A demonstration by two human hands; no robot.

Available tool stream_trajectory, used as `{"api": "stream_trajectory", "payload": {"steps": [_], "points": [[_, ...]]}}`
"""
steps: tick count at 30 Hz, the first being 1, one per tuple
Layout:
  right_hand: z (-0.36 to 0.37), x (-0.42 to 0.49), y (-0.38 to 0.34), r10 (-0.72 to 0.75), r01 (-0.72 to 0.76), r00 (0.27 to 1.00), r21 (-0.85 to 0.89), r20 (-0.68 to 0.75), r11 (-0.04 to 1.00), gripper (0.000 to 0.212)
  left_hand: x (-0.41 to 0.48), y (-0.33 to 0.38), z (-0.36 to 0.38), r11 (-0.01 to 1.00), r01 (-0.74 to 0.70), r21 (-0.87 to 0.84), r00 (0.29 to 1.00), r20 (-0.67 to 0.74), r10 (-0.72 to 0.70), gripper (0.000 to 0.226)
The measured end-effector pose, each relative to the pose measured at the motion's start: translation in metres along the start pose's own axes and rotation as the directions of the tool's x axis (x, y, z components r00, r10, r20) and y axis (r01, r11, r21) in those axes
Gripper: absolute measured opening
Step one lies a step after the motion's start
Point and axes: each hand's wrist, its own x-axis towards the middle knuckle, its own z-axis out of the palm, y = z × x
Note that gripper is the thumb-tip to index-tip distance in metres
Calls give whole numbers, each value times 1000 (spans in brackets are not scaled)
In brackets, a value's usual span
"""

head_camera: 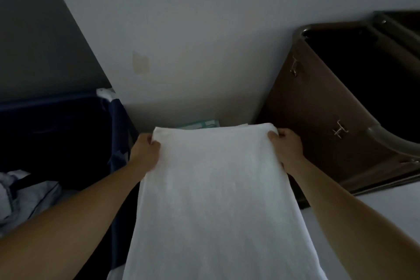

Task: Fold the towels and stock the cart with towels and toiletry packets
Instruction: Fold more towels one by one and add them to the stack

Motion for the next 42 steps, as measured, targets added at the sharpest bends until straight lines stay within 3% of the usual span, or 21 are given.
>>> {"api": "stream_trajectory", "payload": {"steps": [4, 9, 14, 18, 20, 25, 31, 34, 36, 39, 42], "points": [[4, -19, 17, -28, 29, 1000, -32, 14, 999, 50, -27, -31, 9, 996, 51, 74, 991, 120, -60, 58], [-15, -67, 40, 23, -16, 999, -161, 37, 987, 56, -77, -58, 10, 996, 41, 75, 993, 110, -49, 61], [-36, -124, 69, 132, -111, 990, -282, 55, 953, 46, -126, -71, 12, 992, 36, 125, 992, 116, -51, 71], [-52, -165, 89, 126, -92, 991, -455, 46, 886, 49, -157, -89, 7, 979, 97, 181, 982, 146, -124, 74], [-57, -177, 94, 128, -94, 991, -493, 34, 865, 52, -169, -95, 3, 982, 138, 129, 963, 215, -164, 74], [-62, -188, 95, 223, -172, 974, -524, 36, 834, 68, -190, -98, -10, 978, 186, 94, 925, 319, -206, 64], [-61, -189, 84, 341, -286, 938, -433, 54, 855, 88, -192, -73, -29, 947, 97, 307, 937, 291, -191, 58], [-64, -186, 74, 342, -265, 937, -488, 74, 832, 87, -187, -73, -34, 960, 268, 81, 904, 324, -280, 51], [-63, -183, 70, 347, -263, 932, -473, 100, 841, 84, -188, -77, -36, 890, 443, -107, 829, 426, -362, 49], [-61, -183, 72, 415, -363, 878, -236, 237, 902, 70, -193, -83, -37, 786, 584, -202, 729, 557, -398, 48], [-68, -186, 61, 383, -384, 862, -65, 331, 921, 44, -194, -71, -37, 746, 610, -266, 714, 593, -372, 43]]}}
